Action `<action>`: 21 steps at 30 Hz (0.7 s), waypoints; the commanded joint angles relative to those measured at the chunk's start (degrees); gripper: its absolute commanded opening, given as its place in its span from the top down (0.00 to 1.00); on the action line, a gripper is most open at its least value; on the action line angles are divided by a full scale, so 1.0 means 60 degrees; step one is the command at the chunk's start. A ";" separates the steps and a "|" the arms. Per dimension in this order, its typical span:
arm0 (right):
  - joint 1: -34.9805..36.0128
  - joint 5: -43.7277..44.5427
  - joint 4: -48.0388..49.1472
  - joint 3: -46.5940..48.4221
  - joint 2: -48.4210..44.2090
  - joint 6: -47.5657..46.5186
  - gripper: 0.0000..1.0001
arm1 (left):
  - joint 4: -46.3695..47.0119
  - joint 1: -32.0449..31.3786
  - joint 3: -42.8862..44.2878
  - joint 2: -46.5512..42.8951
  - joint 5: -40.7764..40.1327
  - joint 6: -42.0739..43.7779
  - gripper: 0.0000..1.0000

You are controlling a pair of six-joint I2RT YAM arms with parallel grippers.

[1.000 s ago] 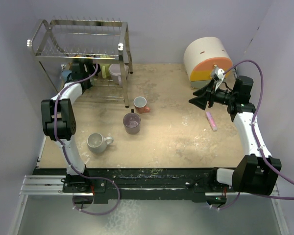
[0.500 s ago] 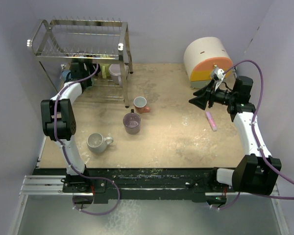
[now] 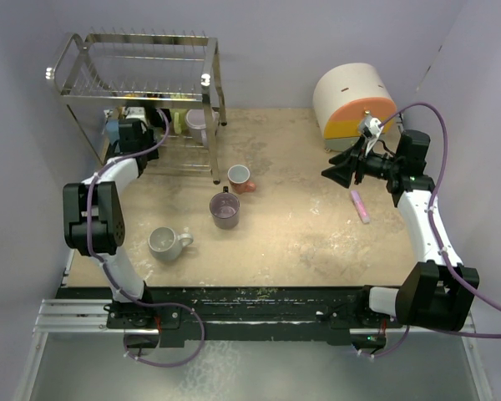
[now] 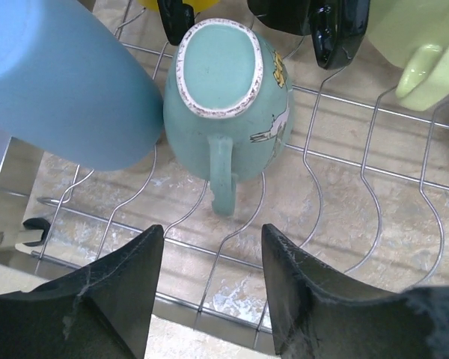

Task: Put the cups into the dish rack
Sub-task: Turn the cup upside down in the dish rack, then pick up the cup at the center of the board.

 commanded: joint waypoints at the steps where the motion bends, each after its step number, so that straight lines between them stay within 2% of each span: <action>1: -0.0016 -0.0014 0.0088 0.0288 -0.0040 -0.0191 0.43 | 0.1195 0.0078 -0.0682 -0.1105 0.0289 0.0273 0.41; 10: -0.0016 0.0033 0.0044 0.0316 -0.0055 -0.0284 0.43 | 0.2145 0.0078 -0.2739 -0.2549 0.0625 0.0019 0.38; 15: -0.0016 0.0051 0.0029 0.0310 -0.0095 -0.0307 0.43 | 0.1718 0.0078 -0.3528 -0.3577 0.0659 -0.0375 0.36; 21: -0.0016 0.0049 0.0051 0.0290 -0.0162 -0.0341 0.43 | 0.0773 0.0078 -0.4190 -0.5416 0.1590 -0.1374 0.29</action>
